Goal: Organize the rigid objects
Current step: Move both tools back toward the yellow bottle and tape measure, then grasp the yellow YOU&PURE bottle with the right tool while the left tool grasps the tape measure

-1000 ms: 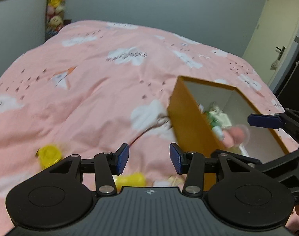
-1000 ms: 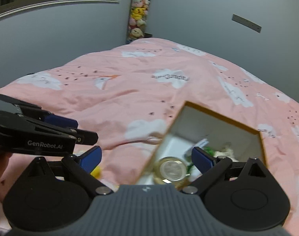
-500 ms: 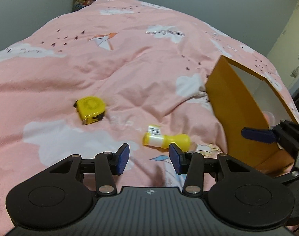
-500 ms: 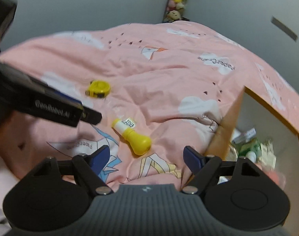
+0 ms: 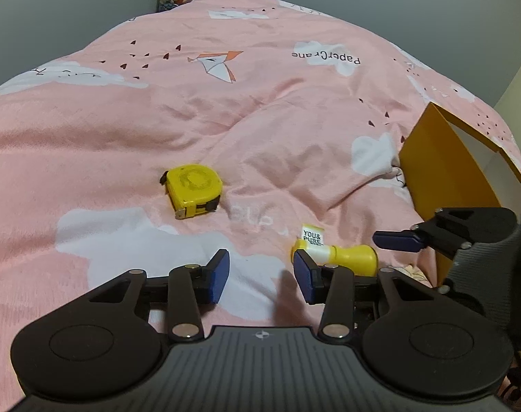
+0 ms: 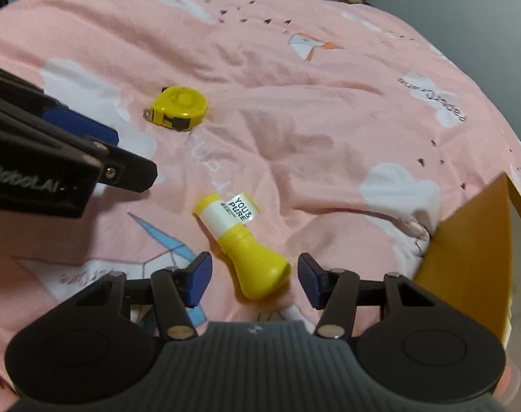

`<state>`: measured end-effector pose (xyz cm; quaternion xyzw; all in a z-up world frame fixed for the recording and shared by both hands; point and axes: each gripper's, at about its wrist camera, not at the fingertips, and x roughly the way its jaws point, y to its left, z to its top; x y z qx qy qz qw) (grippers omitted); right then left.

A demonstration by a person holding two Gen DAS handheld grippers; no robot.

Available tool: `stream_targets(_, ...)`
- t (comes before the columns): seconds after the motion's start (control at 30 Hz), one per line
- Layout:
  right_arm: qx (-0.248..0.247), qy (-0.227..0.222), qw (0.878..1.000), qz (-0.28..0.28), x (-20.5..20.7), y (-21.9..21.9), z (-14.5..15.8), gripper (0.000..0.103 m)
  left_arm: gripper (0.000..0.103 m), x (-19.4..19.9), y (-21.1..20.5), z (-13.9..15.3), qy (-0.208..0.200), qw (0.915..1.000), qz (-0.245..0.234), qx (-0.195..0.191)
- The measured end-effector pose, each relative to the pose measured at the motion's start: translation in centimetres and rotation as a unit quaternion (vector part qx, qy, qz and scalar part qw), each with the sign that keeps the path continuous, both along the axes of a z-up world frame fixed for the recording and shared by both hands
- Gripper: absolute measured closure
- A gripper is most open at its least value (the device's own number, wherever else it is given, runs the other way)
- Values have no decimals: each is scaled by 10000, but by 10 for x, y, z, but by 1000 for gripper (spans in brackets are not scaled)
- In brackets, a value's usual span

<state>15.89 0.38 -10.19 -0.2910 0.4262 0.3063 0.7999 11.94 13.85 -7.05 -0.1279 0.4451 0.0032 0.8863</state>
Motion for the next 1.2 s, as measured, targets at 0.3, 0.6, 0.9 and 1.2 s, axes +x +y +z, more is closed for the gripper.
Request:
stream_targets(0.3, -385, 49, 9990, 220, 11, 21, -18, 50, 53, 14, 6, -8, 44, 9999, 149, 5)
stream_targets(0.6, -236, 187, 9995, -101, 26, 28, -31, 77, 53, 20, 12, -12, 94, 9995, 307, -44)
stream_targets(0.9, 308, -3, 9981, -538, 32, 22, -9, 80, 45, 34, 24, -10, -5, 9956, 930, -125)
stream_targets(1.2, 892, 197, 9894, -1127, 51, 19, -2, 80, 44, 44, 47, -33, 66, 9851, 1559, -719)
